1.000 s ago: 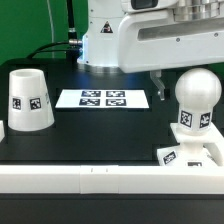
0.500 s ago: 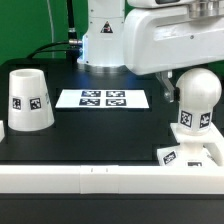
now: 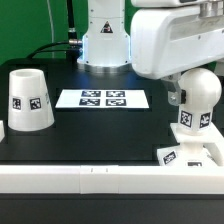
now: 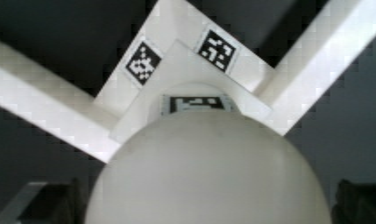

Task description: Assemble lamp

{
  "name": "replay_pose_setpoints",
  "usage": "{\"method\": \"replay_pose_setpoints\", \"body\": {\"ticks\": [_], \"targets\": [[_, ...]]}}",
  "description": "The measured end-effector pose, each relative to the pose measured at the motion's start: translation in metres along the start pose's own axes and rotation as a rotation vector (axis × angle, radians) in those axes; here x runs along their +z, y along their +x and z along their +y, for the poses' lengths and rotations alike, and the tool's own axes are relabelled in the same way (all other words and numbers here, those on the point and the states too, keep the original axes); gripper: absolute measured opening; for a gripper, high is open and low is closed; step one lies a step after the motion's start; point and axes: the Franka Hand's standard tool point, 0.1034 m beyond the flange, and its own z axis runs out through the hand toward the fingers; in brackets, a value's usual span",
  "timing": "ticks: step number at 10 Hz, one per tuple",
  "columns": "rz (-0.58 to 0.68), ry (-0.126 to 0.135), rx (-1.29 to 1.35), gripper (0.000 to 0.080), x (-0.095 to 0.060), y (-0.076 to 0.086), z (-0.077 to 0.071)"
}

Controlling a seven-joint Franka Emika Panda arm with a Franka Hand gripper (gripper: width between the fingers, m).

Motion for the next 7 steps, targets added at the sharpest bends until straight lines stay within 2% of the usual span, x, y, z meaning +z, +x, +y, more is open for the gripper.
{"method": "replay_pose_setpoints", "body": {"ticks": [7], "targets": [[-0.056,-0.033,-0.628,0.0698,0.0029,-0.0008,0.0]]}}
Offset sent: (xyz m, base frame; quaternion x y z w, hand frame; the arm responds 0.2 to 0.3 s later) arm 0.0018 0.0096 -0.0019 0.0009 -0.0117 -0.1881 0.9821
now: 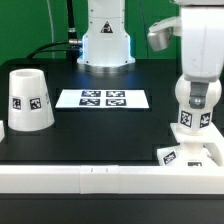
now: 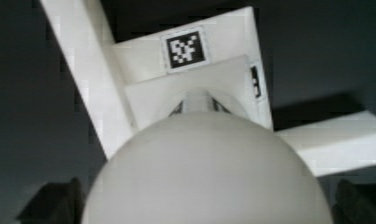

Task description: Assemble lamp

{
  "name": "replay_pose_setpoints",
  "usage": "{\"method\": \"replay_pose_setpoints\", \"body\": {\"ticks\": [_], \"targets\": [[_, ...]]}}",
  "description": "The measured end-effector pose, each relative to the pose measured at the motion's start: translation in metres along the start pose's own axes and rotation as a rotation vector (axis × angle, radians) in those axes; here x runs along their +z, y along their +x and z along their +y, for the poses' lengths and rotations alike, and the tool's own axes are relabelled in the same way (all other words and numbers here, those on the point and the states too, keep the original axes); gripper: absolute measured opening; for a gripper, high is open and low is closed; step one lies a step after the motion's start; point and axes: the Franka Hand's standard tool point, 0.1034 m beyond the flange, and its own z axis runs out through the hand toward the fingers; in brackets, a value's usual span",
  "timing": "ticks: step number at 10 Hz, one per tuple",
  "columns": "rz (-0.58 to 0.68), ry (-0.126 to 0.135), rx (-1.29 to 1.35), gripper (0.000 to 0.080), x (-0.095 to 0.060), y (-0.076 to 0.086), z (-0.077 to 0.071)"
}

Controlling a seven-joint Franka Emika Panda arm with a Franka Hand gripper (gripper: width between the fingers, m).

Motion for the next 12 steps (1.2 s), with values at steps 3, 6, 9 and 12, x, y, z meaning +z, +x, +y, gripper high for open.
{"method": "replay_pose_setpoints", "body": {"ticks": [3,6,9,12], "targets": [[-0.03,-0.004,-0.217,0.0698,0.0034,0.0005,-0.0012],[-0.049,-0.003,-0.395,0.0698,0.0042,-0.0026,-0.0006],[-0.057,-0.001,-0.474,0.0569,0.0052,-0.0078,0.0004],[-0.057,-0.002,-0.439,0.0571,0.0052,-0.0084,0.0006]]}}
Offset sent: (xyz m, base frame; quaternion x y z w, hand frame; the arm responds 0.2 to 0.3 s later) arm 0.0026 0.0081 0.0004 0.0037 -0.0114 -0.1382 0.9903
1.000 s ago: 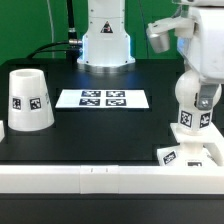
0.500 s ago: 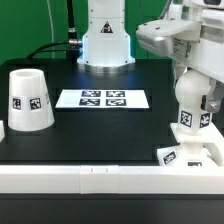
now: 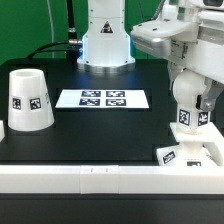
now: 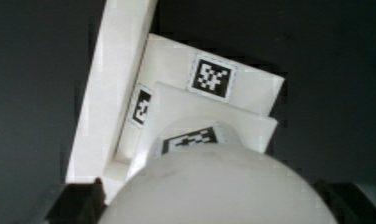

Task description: Assemble lamp

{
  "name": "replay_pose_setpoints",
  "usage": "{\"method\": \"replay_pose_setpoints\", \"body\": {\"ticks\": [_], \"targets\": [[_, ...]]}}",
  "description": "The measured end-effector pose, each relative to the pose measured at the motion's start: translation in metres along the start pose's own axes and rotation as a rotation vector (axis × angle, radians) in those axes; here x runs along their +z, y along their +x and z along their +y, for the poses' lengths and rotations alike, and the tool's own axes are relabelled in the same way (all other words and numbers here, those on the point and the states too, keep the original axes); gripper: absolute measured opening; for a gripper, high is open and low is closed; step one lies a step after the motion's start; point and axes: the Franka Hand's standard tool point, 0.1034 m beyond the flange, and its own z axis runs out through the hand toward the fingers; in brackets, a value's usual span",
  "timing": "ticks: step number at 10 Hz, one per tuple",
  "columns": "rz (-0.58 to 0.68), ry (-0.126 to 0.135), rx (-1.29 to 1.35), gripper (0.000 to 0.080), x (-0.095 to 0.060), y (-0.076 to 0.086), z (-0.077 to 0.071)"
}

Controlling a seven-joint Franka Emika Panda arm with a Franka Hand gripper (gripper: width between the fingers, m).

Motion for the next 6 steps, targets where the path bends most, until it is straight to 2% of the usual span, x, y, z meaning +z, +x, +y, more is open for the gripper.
{"method": "replay_pose_setpoints", "body": {"ticks": [2,6], "targets": [[0.0,0.002,0.03,0.0571,0.0001,-0.0005,-0.0002],[0.002,0.04,0.45,0.0573,0.0004,-0.0003,-0.0025]]}}
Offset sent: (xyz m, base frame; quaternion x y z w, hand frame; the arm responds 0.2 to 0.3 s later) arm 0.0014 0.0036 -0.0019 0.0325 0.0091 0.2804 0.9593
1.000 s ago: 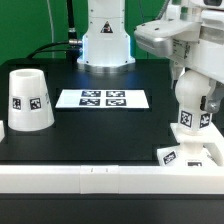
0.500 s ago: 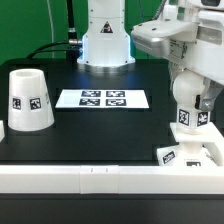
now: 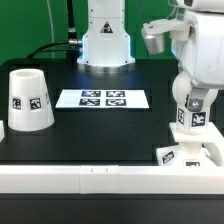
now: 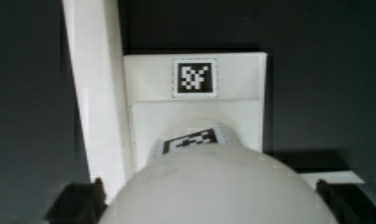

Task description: Assemble lamp

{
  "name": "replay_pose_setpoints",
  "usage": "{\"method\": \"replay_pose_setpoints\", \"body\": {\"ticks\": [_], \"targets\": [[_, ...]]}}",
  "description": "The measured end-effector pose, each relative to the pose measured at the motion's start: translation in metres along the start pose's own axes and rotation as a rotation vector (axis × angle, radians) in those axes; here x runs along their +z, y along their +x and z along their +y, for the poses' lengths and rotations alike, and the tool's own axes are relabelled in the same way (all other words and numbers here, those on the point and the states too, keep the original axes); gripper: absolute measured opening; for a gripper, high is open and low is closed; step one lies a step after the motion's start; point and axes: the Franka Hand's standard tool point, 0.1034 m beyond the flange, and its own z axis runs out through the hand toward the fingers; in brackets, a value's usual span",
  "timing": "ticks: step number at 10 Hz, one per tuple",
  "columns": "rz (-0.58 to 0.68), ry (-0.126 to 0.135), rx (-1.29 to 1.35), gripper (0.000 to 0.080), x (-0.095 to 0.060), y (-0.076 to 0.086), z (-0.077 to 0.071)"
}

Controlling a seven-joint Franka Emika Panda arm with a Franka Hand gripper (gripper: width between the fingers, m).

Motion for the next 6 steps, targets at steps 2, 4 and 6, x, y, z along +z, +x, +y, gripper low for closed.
{"method": "replay_pose_setpoints", "body": {"ticks": [2,4,6], "targets": [[0.018,0.037,0.249,0.0573,0.0,-0.0004,0.0],[0.024,0.05,0.405,0.0573,0.0004,0.0003,-0.001],[0.026,0.035,0.536,0.0573,0.0003,0.0047,-0.001]]}}
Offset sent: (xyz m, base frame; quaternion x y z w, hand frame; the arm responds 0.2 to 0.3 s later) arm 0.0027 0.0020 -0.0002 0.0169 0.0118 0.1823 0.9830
